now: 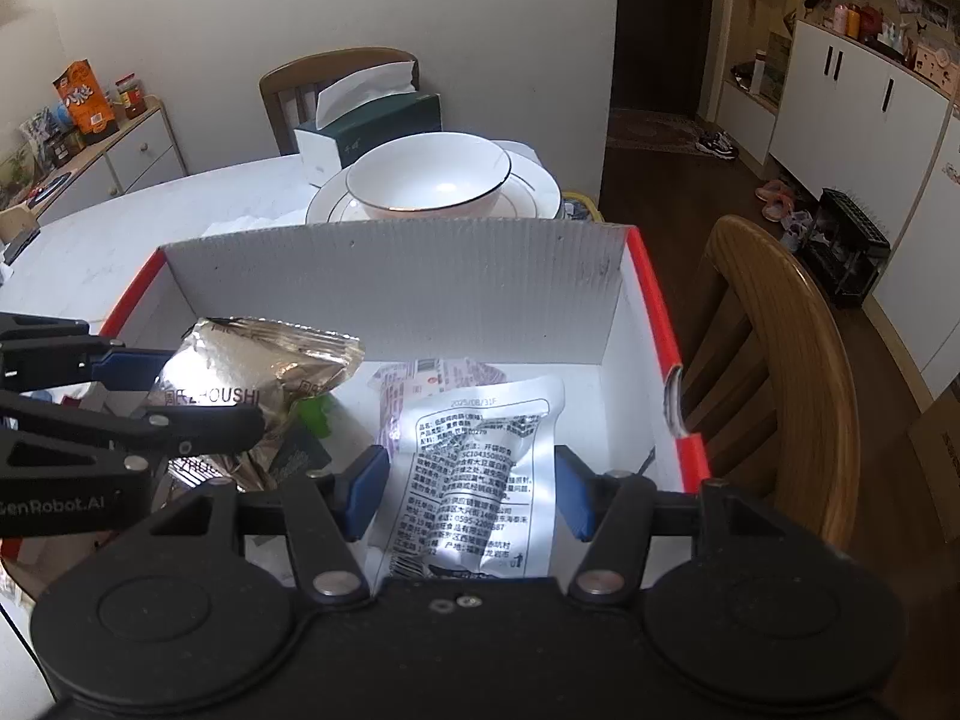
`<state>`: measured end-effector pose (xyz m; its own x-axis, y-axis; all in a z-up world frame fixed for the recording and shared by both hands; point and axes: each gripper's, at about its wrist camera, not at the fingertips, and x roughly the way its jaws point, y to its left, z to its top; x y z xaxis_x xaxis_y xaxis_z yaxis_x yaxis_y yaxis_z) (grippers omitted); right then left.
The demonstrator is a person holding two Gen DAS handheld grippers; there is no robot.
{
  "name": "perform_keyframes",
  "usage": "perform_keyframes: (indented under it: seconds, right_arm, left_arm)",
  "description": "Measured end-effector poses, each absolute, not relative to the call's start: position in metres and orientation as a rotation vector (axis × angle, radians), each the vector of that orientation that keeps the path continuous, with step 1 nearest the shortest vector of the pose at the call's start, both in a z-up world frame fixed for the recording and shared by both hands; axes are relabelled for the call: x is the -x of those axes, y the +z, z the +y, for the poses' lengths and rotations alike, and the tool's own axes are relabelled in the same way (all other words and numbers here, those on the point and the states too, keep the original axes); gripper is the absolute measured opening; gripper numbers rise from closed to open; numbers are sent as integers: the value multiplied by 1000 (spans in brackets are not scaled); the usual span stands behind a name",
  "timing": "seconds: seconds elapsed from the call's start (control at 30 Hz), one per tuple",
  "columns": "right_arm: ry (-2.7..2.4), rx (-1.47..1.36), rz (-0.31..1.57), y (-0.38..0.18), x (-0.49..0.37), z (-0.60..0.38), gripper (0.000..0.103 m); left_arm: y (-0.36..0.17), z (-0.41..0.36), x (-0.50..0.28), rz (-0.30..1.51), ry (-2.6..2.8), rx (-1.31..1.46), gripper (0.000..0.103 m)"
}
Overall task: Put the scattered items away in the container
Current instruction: 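Open both tools to drop the snack bag and sachet into the box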
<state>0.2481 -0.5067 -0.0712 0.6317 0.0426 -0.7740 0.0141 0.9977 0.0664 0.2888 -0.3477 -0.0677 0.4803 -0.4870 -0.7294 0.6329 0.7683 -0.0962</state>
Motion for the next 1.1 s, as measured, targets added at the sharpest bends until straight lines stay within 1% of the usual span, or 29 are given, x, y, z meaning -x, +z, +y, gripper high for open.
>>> perform_keyframes:
  seconds: [0.4,0.73,0.8,0.83,0.9,0.97,1.1]
  right_arm:
    - [13,-62,920,-81,-241,-503,58]
    - [33,-38,936,-85,-240,-500,59]
    - [37,-33,937,-84,-240,-500,59]
    - [36,-31,936,-84,-240,-500,61]
    - [37,-38,932,-83,-239,-501,63]
    - [40,-40,929,-81,-237,-501,63]
    - [41,-46,921,-76,-235,-502,65]
  left_arm:
    - [-75,-350,-269,786,-708,-245,45]
    - [-78,-351,-274,829,-723,-232,48]
    - [-79,-350,-274,840,-733,-229,50]
    - [-79,-350,-275,846,-737,-228,51]
    - [-80,-350,-275,857,-744,-226,58]
    - [-80,-350,-274,860,-747,-226,62]
    - [-78,-349,-270,851,-757,-225,64]
